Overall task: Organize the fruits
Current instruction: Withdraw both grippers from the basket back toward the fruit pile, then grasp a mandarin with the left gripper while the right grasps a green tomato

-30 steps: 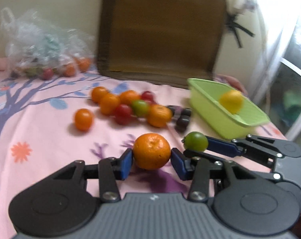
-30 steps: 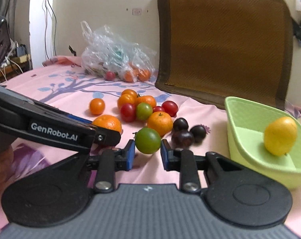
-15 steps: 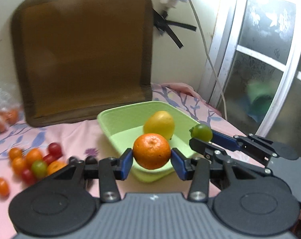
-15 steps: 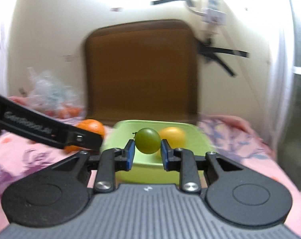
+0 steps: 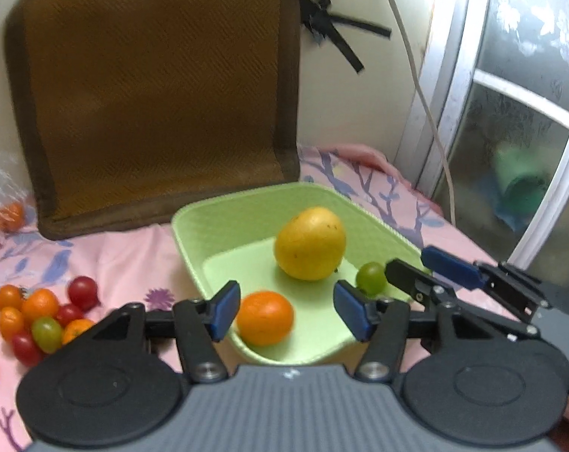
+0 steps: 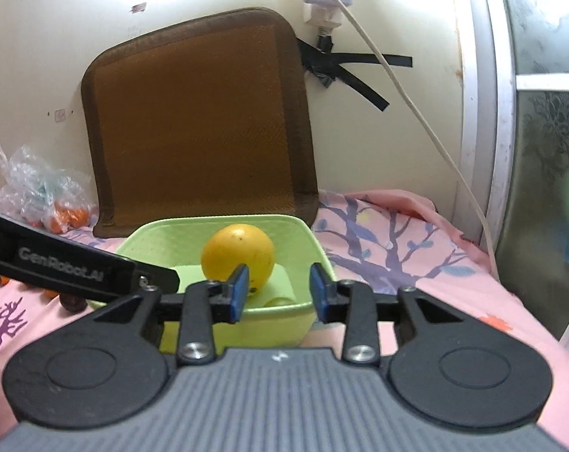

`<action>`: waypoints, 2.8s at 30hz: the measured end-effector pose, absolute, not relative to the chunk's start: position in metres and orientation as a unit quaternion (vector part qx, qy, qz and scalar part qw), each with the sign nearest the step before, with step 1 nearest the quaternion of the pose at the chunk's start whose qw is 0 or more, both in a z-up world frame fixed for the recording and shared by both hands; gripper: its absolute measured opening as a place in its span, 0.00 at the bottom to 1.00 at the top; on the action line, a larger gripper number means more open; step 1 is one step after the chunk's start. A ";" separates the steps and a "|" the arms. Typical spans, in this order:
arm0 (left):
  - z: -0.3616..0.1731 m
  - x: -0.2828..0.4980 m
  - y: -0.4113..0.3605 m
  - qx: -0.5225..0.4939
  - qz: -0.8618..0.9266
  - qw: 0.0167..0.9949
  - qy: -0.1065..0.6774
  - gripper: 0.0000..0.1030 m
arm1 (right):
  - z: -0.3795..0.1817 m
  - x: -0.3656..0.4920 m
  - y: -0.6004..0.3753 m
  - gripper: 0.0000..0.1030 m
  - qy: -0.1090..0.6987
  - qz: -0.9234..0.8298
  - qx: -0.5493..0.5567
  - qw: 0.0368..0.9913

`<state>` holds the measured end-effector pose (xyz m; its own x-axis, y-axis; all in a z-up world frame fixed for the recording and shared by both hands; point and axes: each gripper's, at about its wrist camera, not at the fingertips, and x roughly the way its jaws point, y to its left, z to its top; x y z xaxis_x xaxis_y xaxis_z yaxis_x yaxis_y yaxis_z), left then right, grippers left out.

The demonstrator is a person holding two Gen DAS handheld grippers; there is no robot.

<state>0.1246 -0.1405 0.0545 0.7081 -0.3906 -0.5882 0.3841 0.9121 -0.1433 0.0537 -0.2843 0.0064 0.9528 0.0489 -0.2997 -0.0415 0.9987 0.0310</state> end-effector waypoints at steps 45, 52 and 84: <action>0.013 0.054 0.105 -0.104 0.041 0.946 0.305 0.55 | 0.010 0.049 -0.105 0.38 0.213 0.178 -0.057 0.959; 0.017 0.050 0.107 -0.111 0.023 0.951 0.287 0.55 | -0.003 0.100 -0.084 0.38 0.235 0.186 -0.146 0.943; 0.022 0.036 0.008 -0.007 -0.160 0.945 0.286 0.63 | 0.018 0.059 -0.136 0.36 0.216 0.181 -0.026 0.959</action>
<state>0.0362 0.0083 0.0223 0.7858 -0.3059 -0.5376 0.2975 0.9489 -0.1052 0.0587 -0.1362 0.0176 0.8412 0.3365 -0.4233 -0.3592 0.9329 0.0278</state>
